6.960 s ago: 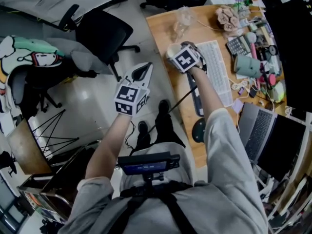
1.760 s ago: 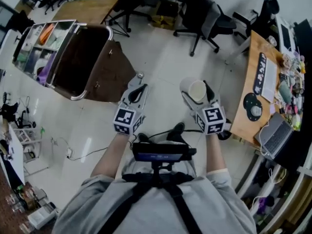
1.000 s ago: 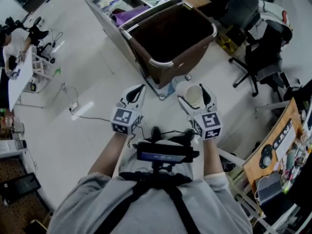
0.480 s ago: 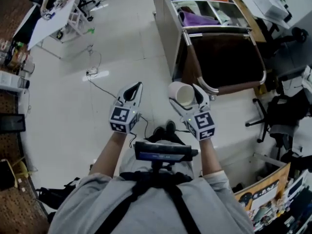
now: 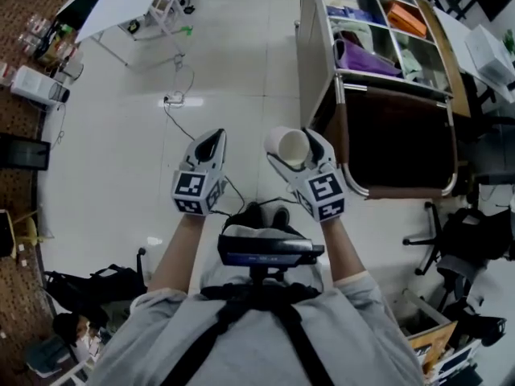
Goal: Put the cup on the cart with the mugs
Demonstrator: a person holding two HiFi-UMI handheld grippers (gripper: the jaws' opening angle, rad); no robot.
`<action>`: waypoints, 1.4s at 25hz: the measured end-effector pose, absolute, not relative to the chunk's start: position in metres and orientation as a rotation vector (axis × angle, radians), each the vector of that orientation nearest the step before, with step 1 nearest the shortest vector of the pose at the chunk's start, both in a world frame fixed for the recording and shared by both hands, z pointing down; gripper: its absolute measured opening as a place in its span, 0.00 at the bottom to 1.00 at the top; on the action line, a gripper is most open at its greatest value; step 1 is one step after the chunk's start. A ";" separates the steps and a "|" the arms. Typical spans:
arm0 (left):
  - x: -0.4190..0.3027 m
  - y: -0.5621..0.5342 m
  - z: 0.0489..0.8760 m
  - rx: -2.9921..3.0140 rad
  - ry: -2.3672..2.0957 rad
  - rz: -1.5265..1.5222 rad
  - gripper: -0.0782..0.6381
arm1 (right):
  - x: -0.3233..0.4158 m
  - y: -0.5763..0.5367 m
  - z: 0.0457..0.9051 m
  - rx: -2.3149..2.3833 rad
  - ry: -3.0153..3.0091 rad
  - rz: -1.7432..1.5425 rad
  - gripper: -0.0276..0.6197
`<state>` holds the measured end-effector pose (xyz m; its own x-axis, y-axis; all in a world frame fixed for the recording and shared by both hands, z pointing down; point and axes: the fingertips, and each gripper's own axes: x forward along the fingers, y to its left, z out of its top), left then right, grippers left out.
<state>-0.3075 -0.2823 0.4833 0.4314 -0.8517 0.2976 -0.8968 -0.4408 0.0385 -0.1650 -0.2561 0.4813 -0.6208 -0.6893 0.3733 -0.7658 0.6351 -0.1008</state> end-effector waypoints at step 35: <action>-0.404 -0.619 0.487 2.616 -1.342 0.317 0.11 | -0.266 -0.591 0.480 1.327 -2.440 0.349 0.70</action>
